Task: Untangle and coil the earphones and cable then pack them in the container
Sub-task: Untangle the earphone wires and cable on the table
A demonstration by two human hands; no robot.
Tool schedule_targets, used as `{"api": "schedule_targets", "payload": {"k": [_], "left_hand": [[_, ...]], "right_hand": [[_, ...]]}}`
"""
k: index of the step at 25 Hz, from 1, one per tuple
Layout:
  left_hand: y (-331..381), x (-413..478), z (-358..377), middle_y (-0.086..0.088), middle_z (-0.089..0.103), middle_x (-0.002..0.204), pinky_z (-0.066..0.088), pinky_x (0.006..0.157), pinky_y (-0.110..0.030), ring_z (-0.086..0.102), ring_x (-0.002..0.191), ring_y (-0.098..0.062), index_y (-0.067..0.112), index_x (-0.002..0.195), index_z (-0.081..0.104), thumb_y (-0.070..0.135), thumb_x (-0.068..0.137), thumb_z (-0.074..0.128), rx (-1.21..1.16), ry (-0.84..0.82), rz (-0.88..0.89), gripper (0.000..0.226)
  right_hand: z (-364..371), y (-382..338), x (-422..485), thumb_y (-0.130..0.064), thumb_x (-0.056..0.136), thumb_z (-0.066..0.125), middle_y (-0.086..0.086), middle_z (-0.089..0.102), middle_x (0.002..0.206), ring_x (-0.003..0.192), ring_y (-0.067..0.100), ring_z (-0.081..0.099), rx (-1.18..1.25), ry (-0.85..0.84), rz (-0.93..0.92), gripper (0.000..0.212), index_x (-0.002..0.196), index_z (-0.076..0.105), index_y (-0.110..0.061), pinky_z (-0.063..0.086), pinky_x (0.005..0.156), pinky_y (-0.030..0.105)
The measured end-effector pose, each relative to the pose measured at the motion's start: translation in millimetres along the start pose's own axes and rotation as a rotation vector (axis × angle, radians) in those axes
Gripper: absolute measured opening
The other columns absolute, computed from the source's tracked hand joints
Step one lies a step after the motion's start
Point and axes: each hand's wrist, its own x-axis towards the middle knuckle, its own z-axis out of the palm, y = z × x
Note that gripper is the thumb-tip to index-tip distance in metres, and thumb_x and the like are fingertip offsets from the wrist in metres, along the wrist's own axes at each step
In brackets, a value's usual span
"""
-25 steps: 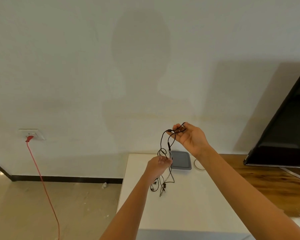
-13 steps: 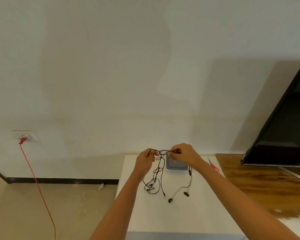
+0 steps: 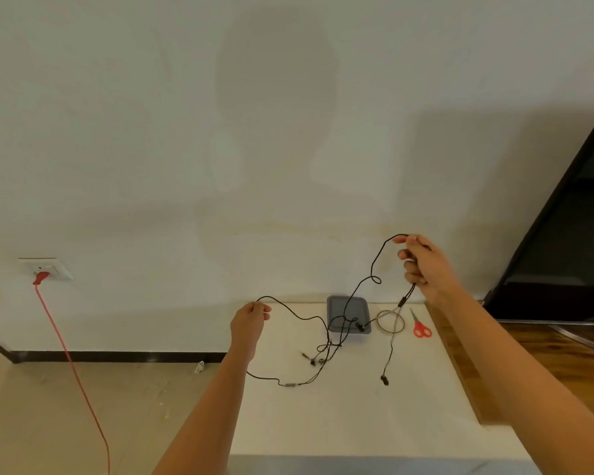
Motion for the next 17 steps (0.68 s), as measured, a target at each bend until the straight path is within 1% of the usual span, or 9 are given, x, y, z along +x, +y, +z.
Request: {"api": "schedule_targets", "payload": {"k": [2,3,5,7,9,11,13,15,17], "left_hand": [[2.9,2.1,0.9,0.004,0.064,0.076,0.041,0.072,-0.029,0.053,0.076,-0.016,0.020,0.076,0.062,0.019,0.093,0.043,-0.039,0.006,-0.019,0.026],[3.6,2.9,0.5,0.003,0.064,0.076,0.042,0.069,-0.028,0.054,0.074,-0.015,0.020,0.076,0.062,0.017,0.094,0.042,-0.080,0.032,-0.038,0.027],[2.7,4.2,-2.3,0.001,0.066,0.078,0.043,0.065,-0.025,0.055,0.071,-0.013,0.019,0.077,0.062,0.015,0.094,0.040,-0.188,0.118,-0.083,0.028],[-0.7,4.2,-6.6,-0.001,0.068,0.084,0.044,0.071,-0.027,0.058,0.074,-0.014,0.019,0.079,0.063,0.014,0.094,0.039,-0.220,0.176,-0.083,0.028],[-3.3,2.8,-8.8,-0.001,0.067,0.090,0.042,0.078,-0.028,0.060,0.084,-0.017,0.018,0.083,0.064,0.016,0.094,0.039,-0.174,0.153,-0.056,0.027],[-3.4,-0.7,-6.9,0.001,0.066,0.093,0.040,0.077,-0.028,0.059,0.089,-0.018,0.019,0.084,0.064,0.016,0.093,0.041,-0.127,0.105,-0.028,0.025],[-2.3,-3.0,-2.8,0.001,0.064,0.089,0.039,0.067,-0.027,0.057,0.084,-0.018,0.017,0.081,0.063,0.016,0.092,0.041,-0.161,0.119,-0.055,0.025],[-5.1,-3.7,-4.4,0.000,0.058,0.078,0.036,0.058,-0.027,0.052,0.070,-0.017,0.015,0.079,0.060,0.015,0.093,0.038,-0.312,0.163,-0.165,0.027],[-12.5,-3.0,-8.0,0.001,0.048,0.073,0.033,0.056,-0.028,0.043,0.061,-0.015,0.016,0.073,0.050,0.015,0.096,0.032,-0.586,0.139,-0.321,0.029]], "right_hand": [[-1.1,-13.5,-4.9,-0.025,0.101,0.041,0.001,0.056,0.075,0.042,0.005,0.028,0.013,0.000,-0.107,0.028,0.091,0.066,-0.018,0.023,0.036,0.017],[-1.7,-21.7,-7.8,-0.026,0.101,0.042,0.001,0.060,0.081,0.044,0.005,0.030,0.064,0.018,-0.158,0.026,0.091,0.066,-0.020,0.027,0.038,0.017],[-5.9,-39.3,-12.2,-0.028,0.098,0.045,0.003,0.068,0.098,0.047,0.005,0.036,0.274,0.062,-0.195,0.020,0.092,0.064,-0.023,0.036,0.043,0.016],[-14.0,-55.6,-16.3,-0.033,0.099,0.041,0.007,0.069,0.115,0.050,0.005,0.038,0.476,0.038,-0.181,0.023,0.096,0.062,-0.025,0.041,0.048,0.015],[-18.6,-66.9,-21.0,-0.035,0.100,0.037,0.010,0.066,0.123,0.050,0.004,0.038,0.526,-0.028,-0.185,0.026,0.100,0.061,-0.026,0.041,0.049,0.015],[-10.7,-71.3,-23.3,-0.033,0.101,0.035,0.010,0.066,0.122,0.049,0.005,0.036,0.447,-0.075,-0.216,0.026,0.105,0.059,-0.026,0.039,0.048,0.016],[-0.4,-74.2,-24.6,-0.027,0.102,0.032,0.008,0.067,0.116,0.047,0.006,0.034,0.339,-0.062,-0.191,0.026,0.111,0.056,-0.026,0.036,0.046,0.016],[-2.7,-84.8,-24.9,-0.020,0.100,0.034,0.007,0.065,0.113,0.045,0.006,0.028,0.397,-0.055,-0.207,0.028,0.118,0.053,-0.026,0.030,0.043,0.015],[-15.7,-104.9,-23.4,-0.024,0.099,0.037,0.003,0.064,0.113,0.046,0.005,0.024,0.566,-0.057,-0.356,0.028,0.121,0.053,-0.026,0.027,0.041,0.015]]}}
